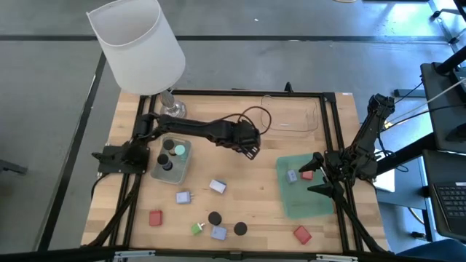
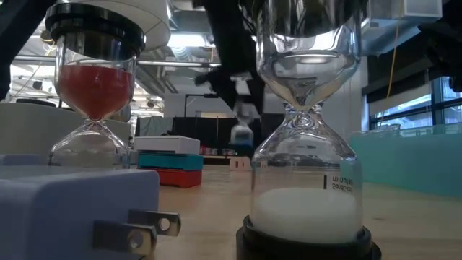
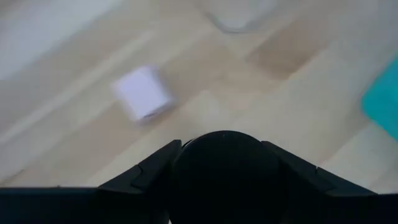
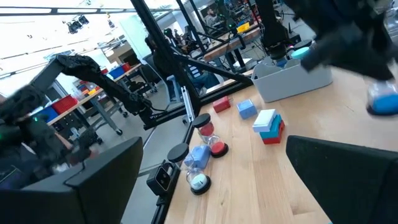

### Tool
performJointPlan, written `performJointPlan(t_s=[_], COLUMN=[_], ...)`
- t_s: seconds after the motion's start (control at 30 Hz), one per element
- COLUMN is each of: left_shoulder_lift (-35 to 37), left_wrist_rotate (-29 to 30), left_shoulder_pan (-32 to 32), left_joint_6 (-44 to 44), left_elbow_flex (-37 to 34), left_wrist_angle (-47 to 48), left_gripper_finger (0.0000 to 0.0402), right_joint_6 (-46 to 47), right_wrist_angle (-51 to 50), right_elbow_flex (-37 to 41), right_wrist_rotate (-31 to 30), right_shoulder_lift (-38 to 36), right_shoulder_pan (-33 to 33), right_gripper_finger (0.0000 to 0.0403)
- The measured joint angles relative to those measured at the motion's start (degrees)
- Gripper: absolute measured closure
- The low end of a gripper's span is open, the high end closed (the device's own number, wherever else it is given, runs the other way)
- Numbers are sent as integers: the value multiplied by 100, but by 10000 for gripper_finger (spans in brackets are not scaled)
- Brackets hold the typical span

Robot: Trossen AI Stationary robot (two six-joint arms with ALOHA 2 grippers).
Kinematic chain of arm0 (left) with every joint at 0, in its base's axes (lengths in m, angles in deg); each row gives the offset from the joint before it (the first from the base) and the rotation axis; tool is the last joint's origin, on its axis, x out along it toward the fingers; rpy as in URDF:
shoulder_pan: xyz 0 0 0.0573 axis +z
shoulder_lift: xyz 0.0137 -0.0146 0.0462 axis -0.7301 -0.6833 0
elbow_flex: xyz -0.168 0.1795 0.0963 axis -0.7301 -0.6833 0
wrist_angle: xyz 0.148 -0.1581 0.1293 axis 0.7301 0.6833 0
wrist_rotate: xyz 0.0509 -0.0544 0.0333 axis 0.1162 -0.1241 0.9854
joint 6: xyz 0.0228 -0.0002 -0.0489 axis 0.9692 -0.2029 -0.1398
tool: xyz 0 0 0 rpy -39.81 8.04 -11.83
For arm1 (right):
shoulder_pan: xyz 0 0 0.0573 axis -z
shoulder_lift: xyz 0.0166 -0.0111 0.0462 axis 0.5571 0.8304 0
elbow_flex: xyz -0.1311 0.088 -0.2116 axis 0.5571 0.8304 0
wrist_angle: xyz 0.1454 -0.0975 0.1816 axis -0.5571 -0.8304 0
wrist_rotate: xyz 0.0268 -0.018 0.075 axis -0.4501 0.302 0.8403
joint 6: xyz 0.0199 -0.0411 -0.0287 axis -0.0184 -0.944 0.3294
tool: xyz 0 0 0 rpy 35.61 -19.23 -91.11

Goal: Pick & Place Office items
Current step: Put the blue hourglass into the gray bin

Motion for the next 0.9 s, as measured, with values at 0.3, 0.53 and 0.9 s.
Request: performJointPlan(t_s=[0.3,0.53,0.9], left_shoulder_lift=[784,1306,2160], left_wrist_rotate=[557,720,1213], left_shoulder_pan=[-212,-573,-1518], left_joint_6=[-1051,-2256,-3984], left_elbow_flex=[4,4,-538], left_wrist_angle=[1717,3149,3900], left_gripper_finger=[200,195,199], right_joint_6=[1,1,1], right_wrist_angle=[0,0,-2], right_elbow_flex=[0,0,0], right_wrist_rotate=[0,0,0], right_shoulder_lift=[1,1,1], right_shoulder_pan=[0,-1,0], right_gripper_finger=[3,3,3])
